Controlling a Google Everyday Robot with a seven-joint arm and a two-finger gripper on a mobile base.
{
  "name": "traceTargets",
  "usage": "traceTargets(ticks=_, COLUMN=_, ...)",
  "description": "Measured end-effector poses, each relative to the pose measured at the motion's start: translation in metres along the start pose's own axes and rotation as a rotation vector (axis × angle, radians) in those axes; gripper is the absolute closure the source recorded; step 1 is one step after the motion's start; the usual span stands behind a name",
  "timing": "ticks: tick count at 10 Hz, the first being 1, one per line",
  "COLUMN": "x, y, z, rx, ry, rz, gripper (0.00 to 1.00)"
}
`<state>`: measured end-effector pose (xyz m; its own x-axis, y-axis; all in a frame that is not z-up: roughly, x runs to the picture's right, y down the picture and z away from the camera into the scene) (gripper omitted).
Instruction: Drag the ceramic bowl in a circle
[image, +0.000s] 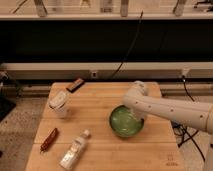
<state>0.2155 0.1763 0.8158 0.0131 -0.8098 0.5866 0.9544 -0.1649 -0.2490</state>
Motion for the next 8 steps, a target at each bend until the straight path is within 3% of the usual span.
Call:
traceTargets(ticks=5, x=0.016, y=-0.026, z=-0.006, rx=0.015, ry=0.014, rz=-0.033, gripper=1.0)
traceTargets(ticks=8, x=0.015, y=-0.055, z=-0.013, rx=0.04, ry=0.017, rz=-0.091, gripper=1.0)
